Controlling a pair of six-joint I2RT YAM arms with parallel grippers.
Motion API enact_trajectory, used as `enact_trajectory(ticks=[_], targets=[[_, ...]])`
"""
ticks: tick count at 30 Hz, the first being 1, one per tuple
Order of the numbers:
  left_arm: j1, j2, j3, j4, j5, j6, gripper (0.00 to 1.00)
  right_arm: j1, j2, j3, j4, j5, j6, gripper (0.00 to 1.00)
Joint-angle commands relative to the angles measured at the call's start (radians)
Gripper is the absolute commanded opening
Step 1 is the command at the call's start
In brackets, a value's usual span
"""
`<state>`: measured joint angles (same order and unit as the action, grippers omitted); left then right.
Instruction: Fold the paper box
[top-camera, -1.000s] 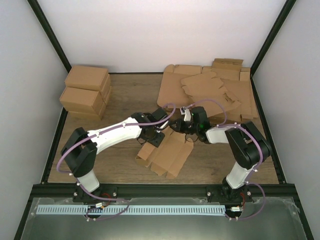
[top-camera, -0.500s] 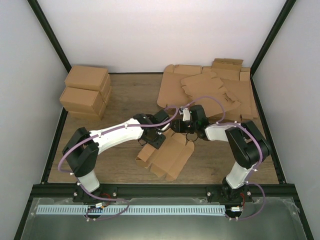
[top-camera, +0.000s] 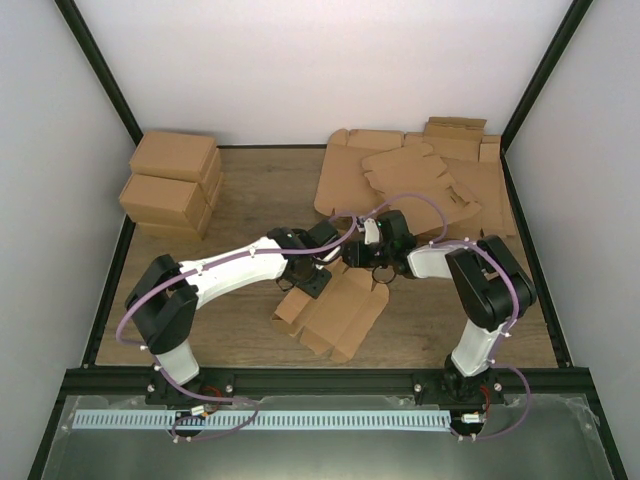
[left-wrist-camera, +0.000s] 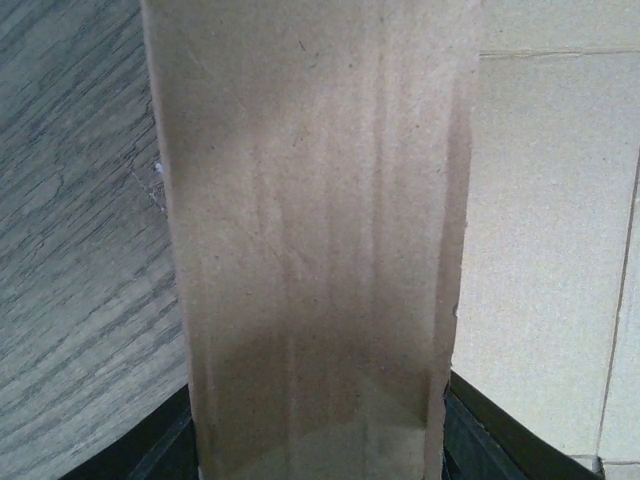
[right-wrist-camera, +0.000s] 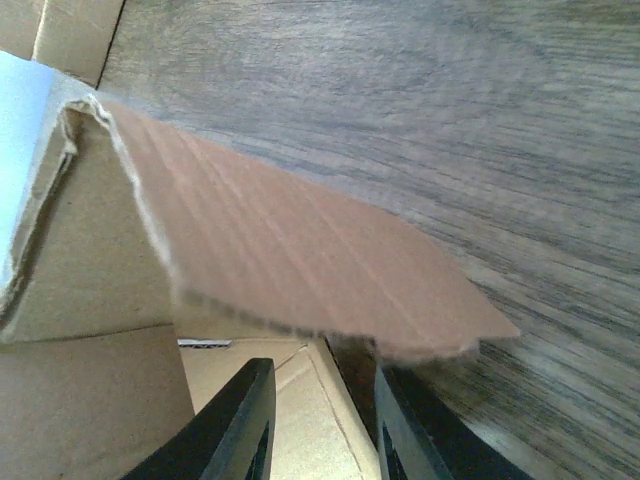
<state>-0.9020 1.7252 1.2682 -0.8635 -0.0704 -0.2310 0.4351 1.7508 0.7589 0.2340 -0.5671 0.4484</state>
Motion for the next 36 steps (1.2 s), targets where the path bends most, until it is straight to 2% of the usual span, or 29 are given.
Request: enact_trajectory(ticks=[1,9,22,36], targets=[[-0.009,0.012,0.017,-0.001,-0.002,0.009,0.52,0.0,0.014,0.003,0.037,-0.108,0.028,0.3],[-0.009,0.014,0.017,-0.002,0.002,0.009,0.52,-0.001,-0.014,-0.056,0.142,-0.224,0.091,0.28],[-0.01,0.018,0.019,0.001,0.003,0.007,0.52,0.001,-0.006,-0.078,0.157,-0.269,0.109,0.17],[-0.015,0.031,0.019,0.006,0.021,0.017,0.52,0.03,0.021,-0.107,0.17,-0.267,0.125,0.16]])
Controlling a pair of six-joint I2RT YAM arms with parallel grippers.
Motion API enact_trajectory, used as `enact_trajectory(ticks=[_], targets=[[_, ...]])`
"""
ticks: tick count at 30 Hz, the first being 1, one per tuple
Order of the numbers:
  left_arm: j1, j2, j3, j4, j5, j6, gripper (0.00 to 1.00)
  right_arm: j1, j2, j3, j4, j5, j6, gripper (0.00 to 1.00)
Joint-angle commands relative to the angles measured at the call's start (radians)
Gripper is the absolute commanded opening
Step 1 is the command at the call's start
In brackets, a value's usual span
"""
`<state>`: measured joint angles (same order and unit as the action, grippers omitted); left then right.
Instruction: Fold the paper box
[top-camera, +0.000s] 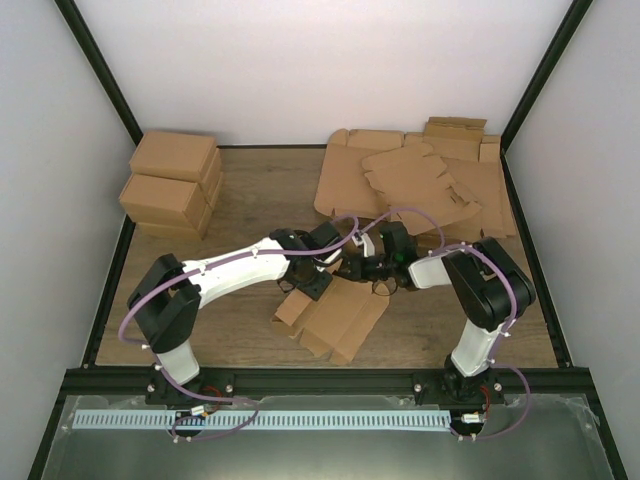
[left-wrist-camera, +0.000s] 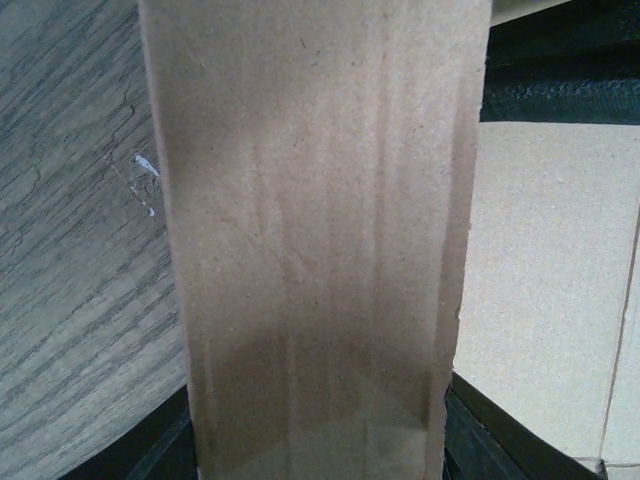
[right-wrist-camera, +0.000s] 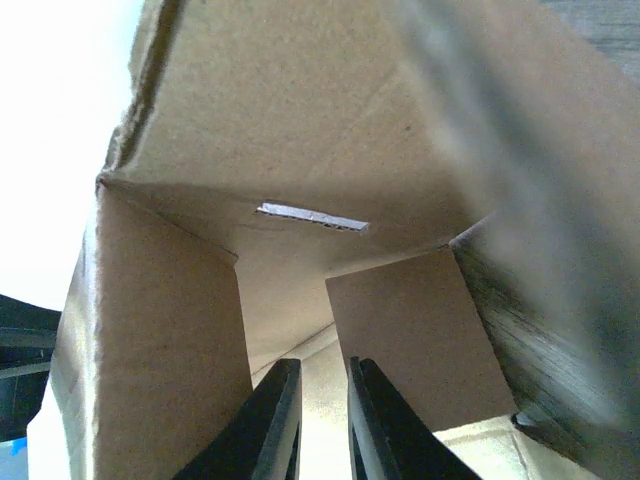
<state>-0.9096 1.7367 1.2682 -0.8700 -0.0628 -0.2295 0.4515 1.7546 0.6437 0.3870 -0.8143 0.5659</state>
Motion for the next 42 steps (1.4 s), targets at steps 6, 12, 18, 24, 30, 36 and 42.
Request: enact_trajectory(ticks=[6,12,18,24,30,36,42], targets=[[-0.009,0.02,0.017,0.008,0.011,0.017,0.52,0.018,0.019,0.03,-0.007,0.006,-0.007,0.16],[-0.009,0.02,0.016,0.003,0.005,0.018,0.52,0.018,0.013,0.065,-0.06,0.061,-0.055,0.16],[-0.009,0.02,0.016,-0.001,-0.004,0.018,0.52,0.018,-0.019,0.076,-0.112,0.122,-0.127,0.18],[-0.009,0.021,0.014,0.0,-0.009,0.016,0.52,0.018,-0.117,0.013,-0.129,0.265,-0.136,0.19],[-0.009,0.022,0.016,-0.003,-0.018,0.016,0.52,0.019,-0.22,-0.04,-0.152,0.43,-0.142,0.2],[-0.009,0.017,0.017,-0.006,-0.026,0.016,0.52,0.018,-0.347,-0.142,-0.051,0.59,-0.142,0.2],[-0.009,0.011,0.016,-0.003,-0.025,0.018,0.52,0.015,-0.415,-0.169,-0.012,0.589,-0.283,0.31]])
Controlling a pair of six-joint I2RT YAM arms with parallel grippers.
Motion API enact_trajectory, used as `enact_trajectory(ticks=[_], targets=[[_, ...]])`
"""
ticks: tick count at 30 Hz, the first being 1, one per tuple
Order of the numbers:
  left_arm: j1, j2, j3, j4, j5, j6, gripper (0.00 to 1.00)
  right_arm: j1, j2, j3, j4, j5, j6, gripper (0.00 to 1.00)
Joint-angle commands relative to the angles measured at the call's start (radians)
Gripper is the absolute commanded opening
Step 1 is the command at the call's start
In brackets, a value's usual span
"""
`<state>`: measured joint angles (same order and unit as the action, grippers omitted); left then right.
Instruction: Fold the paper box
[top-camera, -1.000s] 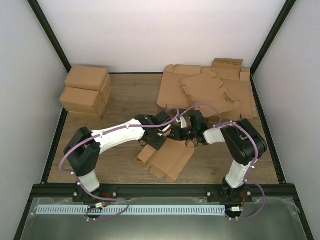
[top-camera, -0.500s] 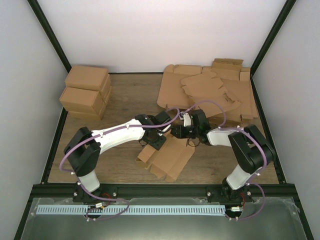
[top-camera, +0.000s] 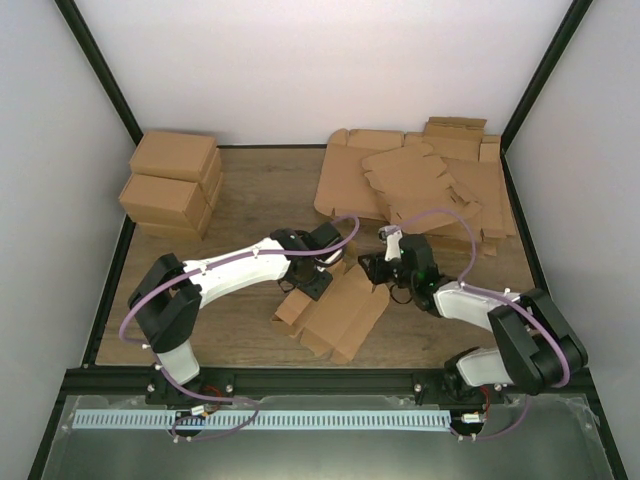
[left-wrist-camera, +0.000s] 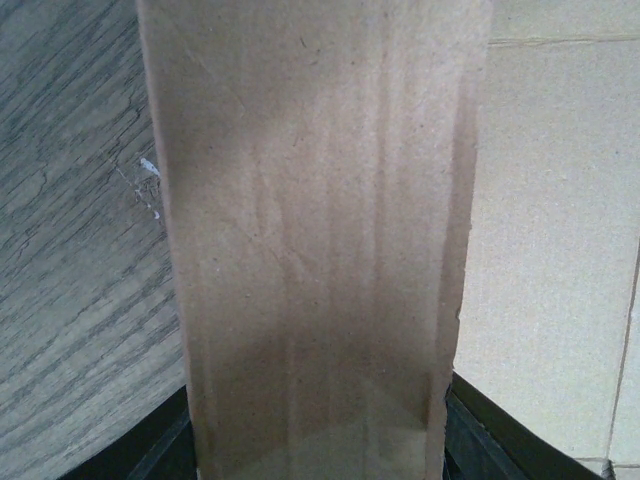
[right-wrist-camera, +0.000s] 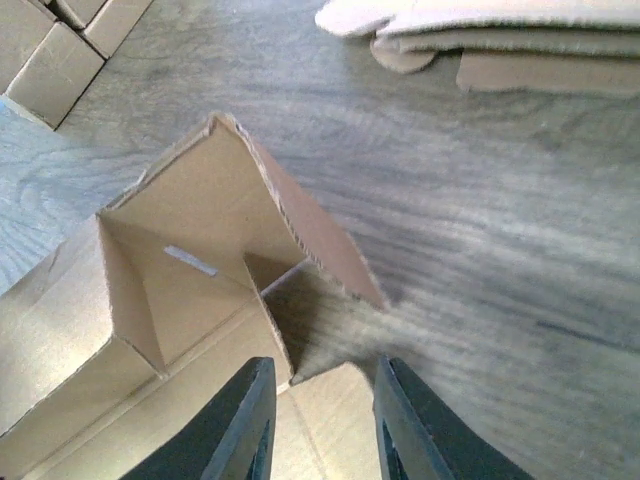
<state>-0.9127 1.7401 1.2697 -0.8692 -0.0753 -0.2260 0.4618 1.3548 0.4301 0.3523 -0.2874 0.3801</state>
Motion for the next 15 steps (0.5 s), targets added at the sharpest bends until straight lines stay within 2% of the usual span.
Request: enact_trajectory(ticks=[1,10,15], targets=[[-0.005,0.007,0.016,-0.003,-0.013,0.014,0.52,0.001,-0.003,0.064,0.009,0.045,-0.114,0.32],[-0.005,-0.001,0.008,-0.001,-0.018,0.019,0.52,-0.068,0.059,0.105,0.007,0.017,-0.135,0.53],[-0.005,-0.002,0.011,0.008,-0.005,0.019,0.52,-0.106,0.109,0.148,-0.003,-0.065,-0.161,0.55]])
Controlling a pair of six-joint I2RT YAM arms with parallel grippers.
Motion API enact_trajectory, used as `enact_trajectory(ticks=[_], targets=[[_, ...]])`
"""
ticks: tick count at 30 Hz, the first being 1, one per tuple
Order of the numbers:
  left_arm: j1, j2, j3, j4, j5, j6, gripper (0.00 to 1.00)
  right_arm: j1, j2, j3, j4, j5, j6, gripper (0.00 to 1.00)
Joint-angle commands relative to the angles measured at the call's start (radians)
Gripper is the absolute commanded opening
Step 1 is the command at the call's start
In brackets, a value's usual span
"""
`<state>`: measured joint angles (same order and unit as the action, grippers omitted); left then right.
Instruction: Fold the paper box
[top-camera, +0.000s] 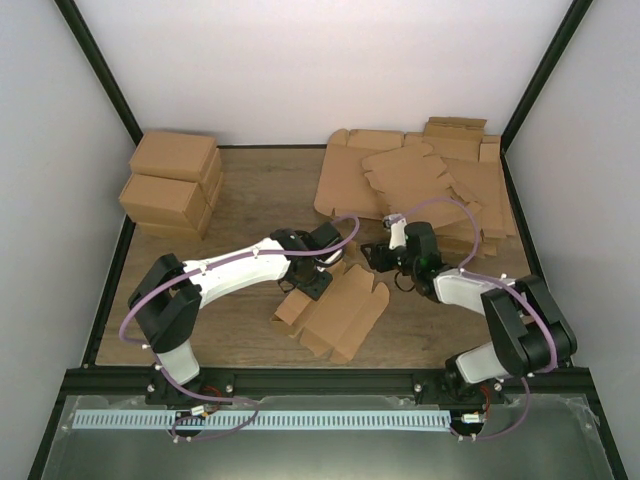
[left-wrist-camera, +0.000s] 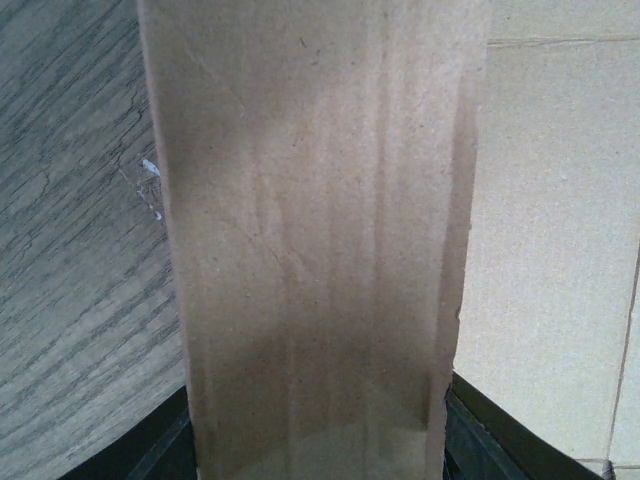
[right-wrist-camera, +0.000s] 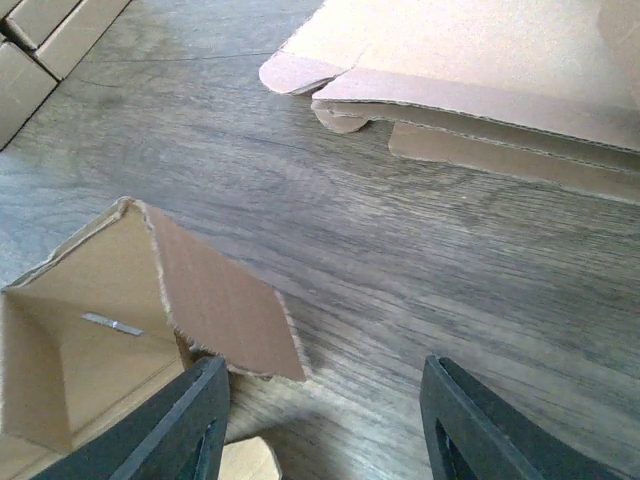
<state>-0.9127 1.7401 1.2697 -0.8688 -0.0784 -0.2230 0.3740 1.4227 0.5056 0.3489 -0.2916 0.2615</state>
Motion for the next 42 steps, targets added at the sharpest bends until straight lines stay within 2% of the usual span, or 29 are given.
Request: enact_trajectory(ticks=[1,4,8,18,27,32,37,42], targets=[[-0.006,-0.001,0.012,0.008,-0.003,0.016,0.52,-0.02,0.053,0.084,0.0,-0.09,-0.054,0.55],[-0.006,0.0,0.012,0.009,-0.001,0.016,0.52,-0.02,0.074,0.1,0.028,-0.169,-0.066,0.55],[-0.006,0.004,0.016,0.007,-0.003,0.016,0.52,-0.02,0.091,0.104,0.044,-0.193,-0.072,0.56],[-0.005,0.008,0.019,0.007,-0.004,0.015,0.52,0.016,0.12,0.126,0.028,-0.146,-0.088,0.53],[-0.003,0.01,0.023,0.014,-0.002,0.0,0.52,0.043,0.172,0.195,-0.02,-0.13,-0.064,0.28],[0.0,0.008,0.028,0.015,0.0,-0.008,0.52,0.066,0.141,0.223,-0.09,-0.146,-0.03,0.09],[0.005,0.003,0.03,0.017,0.007,-0.013,0.52,0.091,0.101,0.261,-0.18,-0.136,0.025,0.01],[0.009,0.003,0.036,0.014,0.006,-0.017,0.52,0.119,0.083,0.292,-0.287,-0.114,0.094,0.01]])
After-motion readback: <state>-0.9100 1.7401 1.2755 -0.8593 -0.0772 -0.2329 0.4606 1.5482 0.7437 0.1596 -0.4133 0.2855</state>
